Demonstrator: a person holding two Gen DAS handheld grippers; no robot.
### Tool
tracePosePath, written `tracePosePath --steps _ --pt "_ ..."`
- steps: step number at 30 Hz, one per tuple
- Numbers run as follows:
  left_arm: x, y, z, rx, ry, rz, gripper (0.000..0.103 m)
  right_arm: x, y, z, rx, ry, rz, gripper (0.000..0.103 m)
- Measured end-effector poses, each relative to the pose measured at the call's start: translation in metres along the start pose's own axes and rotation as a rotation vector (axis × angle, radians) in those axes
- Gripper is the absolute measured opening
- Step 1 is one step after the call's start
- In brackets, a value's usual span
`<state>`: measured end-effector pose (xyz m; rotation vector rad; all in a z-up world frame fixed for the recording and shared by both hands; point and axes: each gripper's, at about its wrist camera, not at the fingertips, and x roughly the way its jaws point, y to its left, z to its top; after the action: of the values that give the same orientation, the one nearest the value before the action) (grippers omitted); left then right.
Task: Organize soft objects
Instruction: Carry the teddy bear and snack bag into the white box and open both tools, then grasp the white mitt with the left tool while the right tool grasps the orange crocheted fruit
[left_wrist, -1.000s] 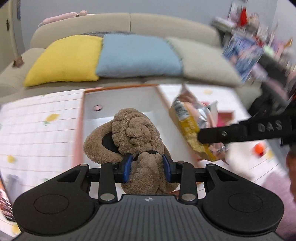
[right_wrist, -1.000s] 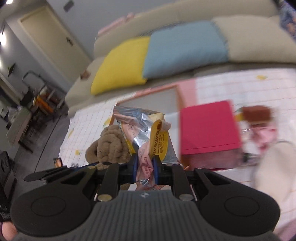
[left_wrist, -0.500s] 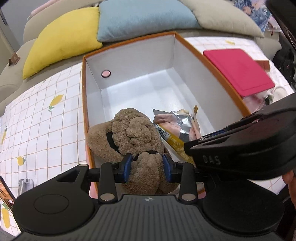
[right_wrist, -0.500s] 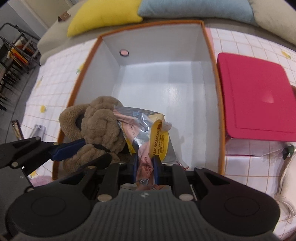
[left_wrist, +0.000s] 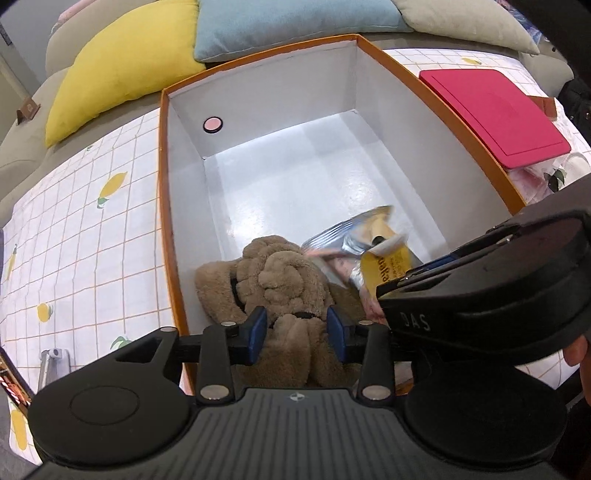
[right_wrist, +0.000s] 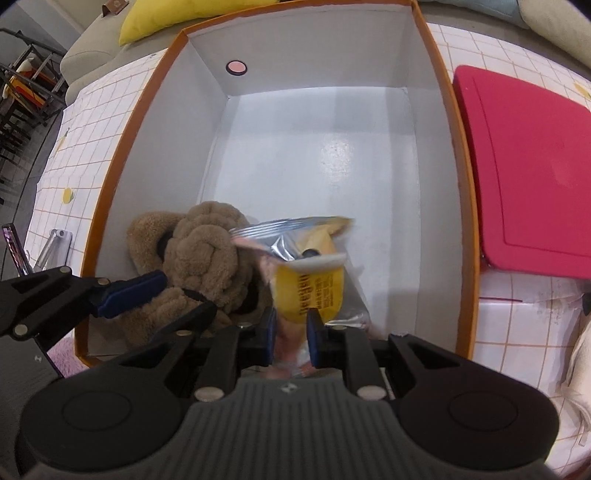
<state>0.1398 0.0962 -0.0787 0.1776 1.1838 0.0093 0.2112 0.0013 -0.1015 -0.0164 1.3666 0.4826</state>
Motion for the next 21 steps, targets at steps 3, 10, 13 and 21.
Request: tracePosePath --steps 3,10,13,21 --pt "-0.005 0.004 0.002 -0.008 -0.004 0.006 0.052 -0.006 0.002 -0.001 -0.022 -0.011 -0.004 0.024" --pt "-0.043 0.009 0.001 -0.061 -0.073 -0.014 0.064 -0.045 0.003 -0.005 -0.074 -0.092 -0.011 0.039" --pt "-0.059 0.008 0.001 -0.090 -0.112 -0.007 0.064 -0.069 -0.003 -0.012 -0.081 -0.145 -0.005 0.040" --pt "-0.109 -0.010 -0.006 -0.139 -0.325 -0.052 0.064 -0.139 -0.035 -0.051 -0.063 -0.350 -0.032 0.042"
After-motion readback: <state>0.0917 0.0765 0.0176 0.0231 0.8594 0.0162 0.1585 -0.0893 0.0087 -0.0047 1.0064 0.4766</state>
